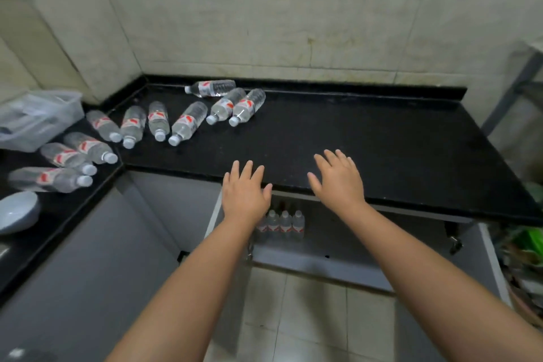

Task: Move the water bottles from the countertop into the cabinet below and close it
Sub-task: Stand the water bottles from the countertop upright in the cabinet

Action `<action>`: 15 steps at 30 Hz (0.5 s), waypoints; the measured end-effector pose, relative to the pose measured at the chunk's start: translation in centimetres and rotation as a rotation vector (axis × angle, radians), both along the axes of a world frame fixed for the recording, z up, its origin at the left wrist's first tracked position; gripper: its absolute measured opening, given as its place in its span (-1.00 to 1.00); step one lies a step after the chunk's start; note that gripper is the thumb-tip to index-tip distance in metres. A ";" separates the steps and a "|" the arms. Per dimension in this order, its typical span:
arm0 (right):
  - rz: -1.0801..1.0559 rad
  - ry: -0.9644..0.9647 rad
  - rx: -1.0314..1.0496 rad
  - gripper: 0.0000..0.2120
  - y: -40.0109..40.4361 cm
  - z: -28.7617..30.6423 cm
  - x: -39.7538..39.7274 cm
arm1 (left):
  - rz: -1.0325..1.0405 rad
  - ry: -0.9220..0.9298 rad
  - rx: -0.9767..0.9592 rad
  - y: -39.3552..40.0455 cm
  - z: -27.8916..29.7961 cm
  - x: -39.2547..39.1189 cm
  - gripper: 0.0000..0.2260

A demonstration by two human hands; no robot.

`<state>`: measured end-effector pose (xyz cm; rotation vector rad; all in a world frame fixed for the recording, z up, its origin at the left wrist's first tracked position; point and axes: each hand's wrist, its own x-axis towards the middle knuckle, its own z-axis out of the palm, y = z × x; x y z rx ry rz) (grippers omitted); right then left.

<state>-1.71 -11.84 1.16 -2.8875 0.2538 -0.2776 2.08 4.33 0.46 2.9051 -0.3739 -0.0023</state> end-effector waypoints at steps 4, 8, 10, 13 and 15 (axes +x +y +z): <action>0.087 -0.032 -0.017 -0.53 1.4 1.1 5.2 | 0.099 -0.013 -0.005 2.5 1.2 3.7 -0.54; 0.153 -0.127 0.009 -0.58 2.9 0.9 11.8 | 0.214 -0.022 0.008 5.6 1.9 8.2 -0.54; 0.165 -0.064 0.008 -0.58 3.8 0.3 14.8 | 0.267 -0.019 0.014 7.4 1.7 10.3 -0.54; 0.195 -0.050 -0.002 -0.59 5.1 -0.9 18.8 | 0.334 0.010 0.013 10.1 1.0 13.4 -0.54; 0.203 -0.027 -0.005 -0.57 6.0 -1.8 21.0 | 0.362 0.034 0.017 11.9 0.1 15.4 -0.54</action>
